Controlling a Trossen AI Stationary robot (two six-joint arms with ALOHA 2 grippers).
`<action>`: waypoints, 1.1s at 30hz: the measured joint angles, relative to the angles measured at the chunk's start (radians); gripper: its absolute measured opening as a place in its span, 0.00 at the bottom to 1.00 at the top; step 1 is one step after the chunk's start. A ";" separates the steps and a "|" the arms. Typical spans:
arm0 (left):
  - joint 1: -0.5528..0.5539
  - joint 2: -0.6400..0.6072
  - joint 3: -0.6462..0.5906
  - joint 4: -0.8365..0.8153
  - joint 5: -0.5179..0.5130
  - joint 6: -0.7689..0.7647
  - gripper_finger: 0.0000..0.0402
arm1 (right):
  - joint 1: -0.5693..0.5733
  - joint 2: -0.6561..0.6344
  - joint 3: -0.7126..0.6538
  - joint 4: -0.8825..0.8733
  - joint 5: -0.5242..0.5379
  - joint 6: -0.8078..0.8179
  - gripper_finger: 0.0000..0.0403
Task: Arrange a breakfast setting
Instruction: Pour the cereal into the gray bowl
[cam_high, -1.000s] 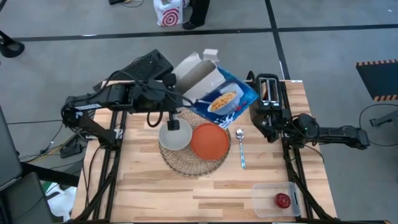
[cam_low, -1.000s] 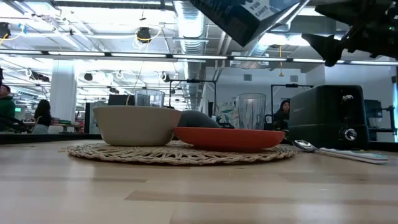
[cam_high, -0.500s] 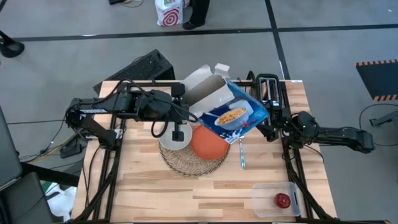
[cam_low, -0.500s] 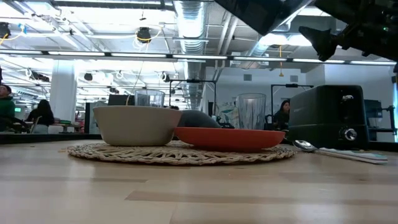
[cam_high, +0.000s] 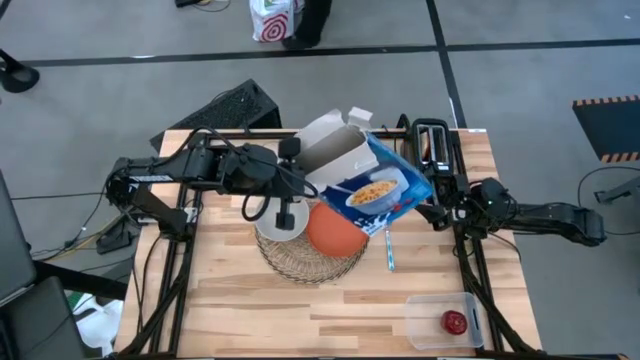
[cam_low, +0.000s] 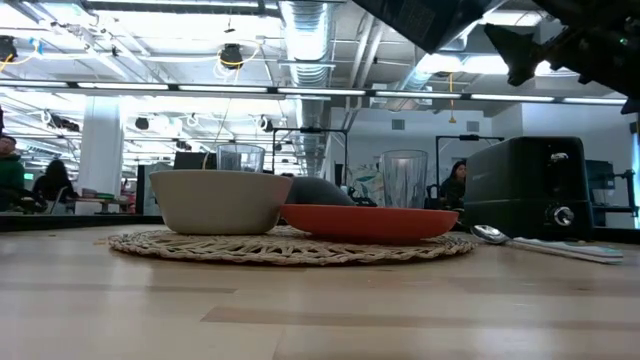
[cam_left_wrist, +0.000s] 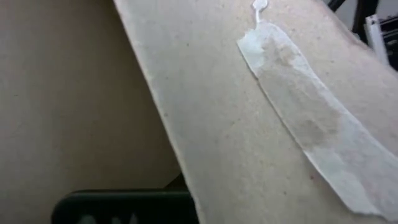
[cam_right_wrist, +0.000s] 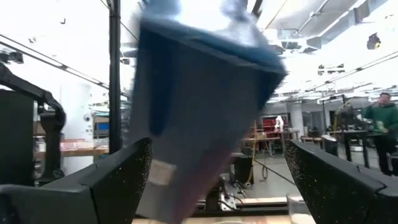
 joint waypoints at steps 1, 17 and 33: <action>0.000 0.000 0.000 0.000 0.007 0.005 0.00 | 0.000 0.001 0.002 0.001 0.003 -0.002 0.98; 0.031 -0.002 0.000 0.041 0.030 0.029 0.00 | 0.065 0.001 0.003 0.065 -0.103 -0.028 0.98; 0.036 0.039 0.002 0.054 -0.045 0.023 0.00 | 0.076 0.024 0.028 0.081 -0.076 0.049 0.98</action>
